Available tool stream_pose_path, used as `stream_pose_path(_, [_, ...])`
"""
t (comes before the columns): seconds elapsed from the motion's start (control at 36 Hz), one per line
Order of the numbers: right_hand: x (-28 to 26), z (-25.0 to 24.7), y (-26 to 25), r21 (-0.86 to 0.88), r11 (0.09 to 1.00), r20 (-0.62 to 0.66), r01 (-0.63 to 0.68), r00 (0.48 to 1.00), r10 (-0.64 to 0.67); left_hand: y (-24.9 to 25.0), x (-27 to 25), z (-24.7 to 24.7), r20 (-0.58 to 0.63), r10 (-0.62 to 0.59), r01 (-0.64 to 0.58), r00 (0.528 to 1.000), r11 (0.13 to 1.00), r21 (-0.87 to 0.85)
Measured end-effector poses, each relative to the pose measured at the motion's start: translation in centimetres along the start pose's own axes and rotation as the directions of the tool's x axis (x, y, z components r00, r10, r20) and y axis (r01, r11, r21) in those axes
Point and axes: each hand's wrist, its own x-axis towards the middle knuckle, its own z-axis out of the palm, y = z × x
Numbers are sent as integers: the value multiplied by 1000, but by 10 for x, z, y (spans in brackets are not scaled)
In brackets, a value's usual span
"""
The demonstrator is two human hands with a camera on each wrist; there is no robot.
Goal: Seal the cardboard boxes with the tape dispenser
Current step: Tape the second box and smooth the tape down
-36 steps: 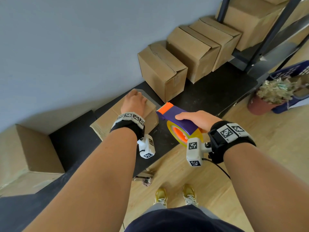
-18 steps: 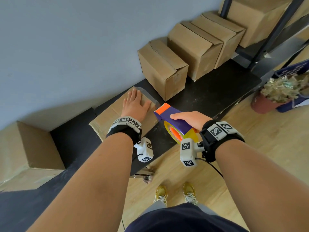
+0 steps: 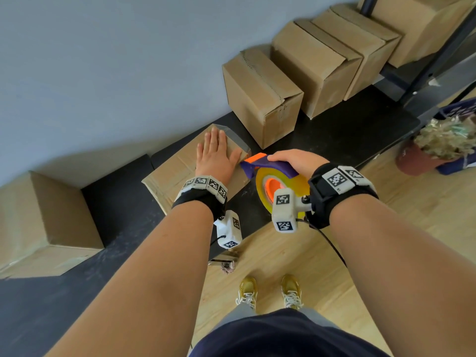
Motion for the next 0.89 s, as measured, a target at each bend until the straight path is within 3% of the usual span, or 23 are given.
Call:
stream_pose_path(0.14, [-5,-11,-7,62,996,85,-65,995,59,-1,0,-1,11,2,-2,1000,1000,-11])
stream_pose_path(0.25, [-6,-11,-7,31,997,71,-70,995,67,-1,-1,0,5,6,-6,1000,1000,-11])
stream_pose_path(0.39, [-5,-9,-10,-227,973,53,-37,997,50,-3,-2,2,-10,14,-14,1000,1000,-16])
stream_pose_path(0.5, [-1,-10,8,-376,916,-106,-141,988,108,-3,-2,4,-26,23,-23,999,1000,-15])
stream_pose_path(0.61, [21,-12,33,-116,978,-291,-176,947,136,-2,-5,8,-59,23,-22,998,1000,15])
stream_pose_path(0.89, [46,-1,17,-144,987,-342,-71,940,18,-1,-3,15,-103,32,-21,994,994,103])
